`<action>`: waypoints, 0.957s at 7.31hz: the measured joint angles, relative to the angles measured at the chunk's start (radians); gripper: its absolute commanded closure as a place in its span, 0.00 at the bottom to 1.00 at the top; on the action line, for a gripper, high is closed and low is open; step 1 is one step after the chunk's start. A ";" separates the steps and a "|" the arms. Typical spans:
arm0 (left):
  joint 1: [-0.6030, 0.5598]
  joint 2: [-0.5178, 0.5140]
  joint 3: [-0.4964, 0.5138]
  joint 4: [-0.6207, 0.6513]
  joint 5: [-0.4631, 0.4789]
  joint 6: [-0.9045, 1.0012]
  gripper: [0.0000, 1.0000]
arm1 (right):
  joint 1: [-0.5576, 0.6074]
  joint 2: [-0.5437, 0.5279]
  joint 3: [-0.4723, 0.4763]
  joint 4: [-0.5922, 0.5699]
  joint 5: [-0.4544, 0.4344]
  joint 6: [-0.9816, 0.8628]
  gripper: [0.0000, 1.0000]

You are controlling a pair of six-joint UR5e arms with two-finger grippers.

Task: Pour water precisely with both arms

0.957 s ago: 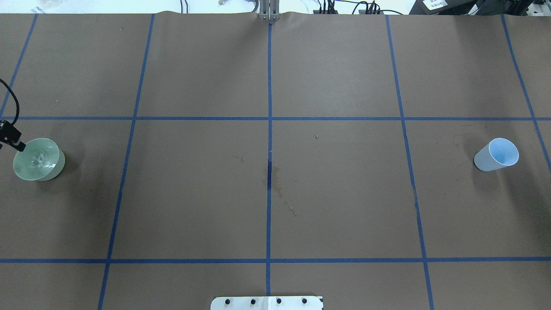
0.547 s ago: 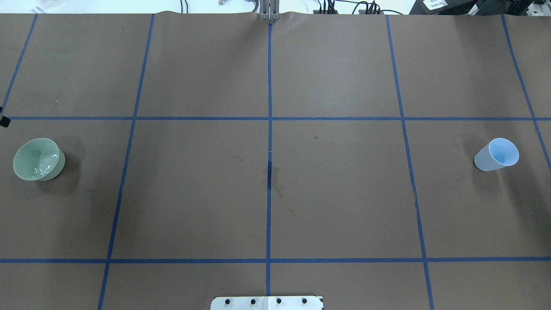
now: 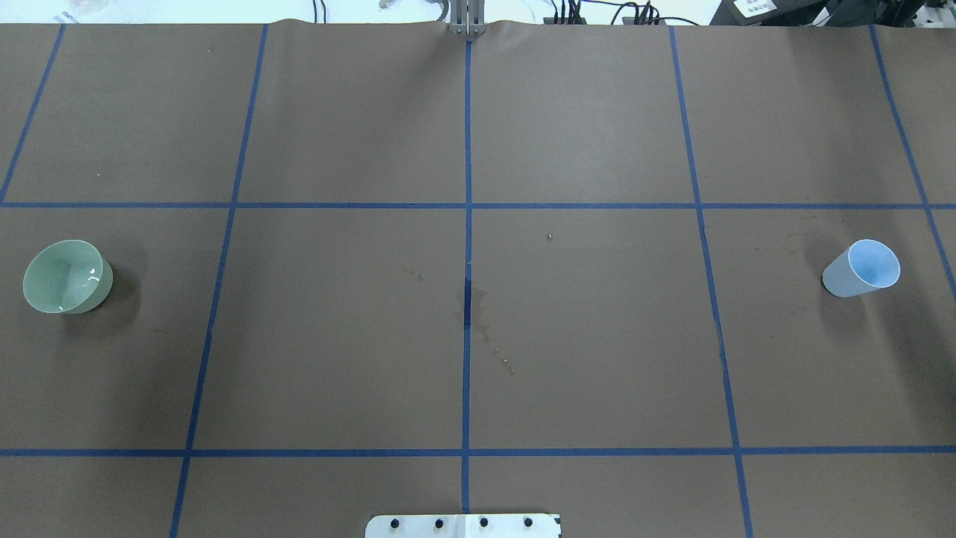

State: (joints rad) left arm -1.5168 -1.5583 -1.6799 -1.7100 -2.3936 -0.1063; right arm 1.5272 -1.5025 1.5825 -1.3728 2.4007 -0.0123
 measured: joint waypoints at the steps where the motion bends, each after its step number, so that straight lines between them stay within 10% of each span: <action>1: -0.021 0.005 -0.003 0.036 0.000 0.028 0.00 | -0.007 -0.004 0.004 -0.030 -0.025 -0.006 0.01; 7: -0.049 -0.039 -0.060 0.273 0.004 0.070 0.00 | -0.029 -0.079 0.049 -0.109 -0.121 -0.002 0.00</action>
State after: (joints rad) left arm -1.5657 -1.5977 -1.7399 -1.4373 -2.3897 -0.0366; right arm 1.4982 -1.5817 1.6313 -1.4815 2.2795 -0.0146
